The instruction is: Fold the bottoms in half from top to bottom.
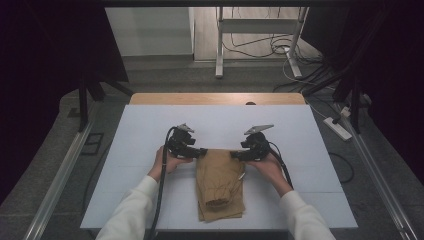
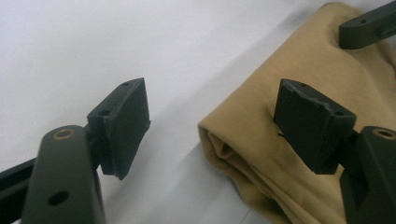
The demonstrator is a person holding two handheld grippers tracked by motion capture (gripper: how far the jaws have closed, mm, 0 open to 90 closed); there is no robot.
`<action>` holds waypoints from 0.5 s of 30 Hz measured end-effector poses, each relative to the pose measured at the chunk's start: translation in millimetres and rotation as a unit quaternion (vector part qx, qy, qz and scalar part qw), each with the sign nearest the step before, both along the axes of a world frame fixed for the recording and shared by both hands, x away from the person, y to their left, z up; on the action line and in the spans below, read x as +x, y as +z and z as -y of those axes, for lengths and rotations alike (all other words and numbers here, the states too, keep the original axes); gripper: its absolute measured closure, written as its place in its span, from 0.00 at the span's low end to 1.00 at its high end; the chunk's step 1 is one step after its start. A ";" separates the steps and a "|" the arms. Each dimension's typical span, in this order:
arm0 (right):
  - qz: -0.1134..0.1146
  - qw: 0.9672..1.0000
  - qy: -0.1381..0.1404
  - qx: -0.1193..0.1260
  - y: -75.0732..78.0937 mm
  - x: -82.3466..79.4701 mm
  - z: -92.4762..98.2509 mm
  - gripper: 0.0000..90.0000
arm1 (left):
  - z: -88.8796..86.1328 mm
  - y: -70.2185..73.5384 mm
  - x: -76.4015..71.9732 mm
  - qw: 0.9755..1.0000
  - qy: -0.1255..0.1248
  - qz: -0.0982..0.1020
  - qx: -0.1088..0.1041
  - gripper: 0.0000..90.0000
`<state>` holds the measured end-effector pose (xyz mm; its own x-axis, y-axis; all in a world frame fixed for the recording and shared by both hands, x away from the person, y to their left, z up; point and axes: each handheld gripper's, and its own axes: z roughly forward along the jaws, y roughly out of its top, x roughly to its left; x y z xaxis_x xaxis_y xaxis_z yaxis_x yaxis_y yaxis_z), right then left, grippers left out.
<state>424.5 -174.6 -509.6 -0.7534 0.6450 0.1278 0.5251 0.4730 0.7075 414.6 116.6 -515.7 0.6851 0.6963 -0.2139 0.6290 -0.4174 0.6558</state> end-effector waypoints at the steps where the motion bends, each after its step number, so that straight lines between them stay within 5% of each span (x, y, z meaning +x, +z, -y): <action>1: -0.001 1.000 0.000 -0.002 -0.6 0.1 -0.2 0.35 | -0.3 -1.0 0.5 1.000 0.000 -0.003 0.001 0.28; 15: -0.028 0.999 0.008 -0.032 -11.7 1.9 -2.6 0.32 | 3.5 -13.6 2.1 0.999 -0.017 -0.025 0.017 0.26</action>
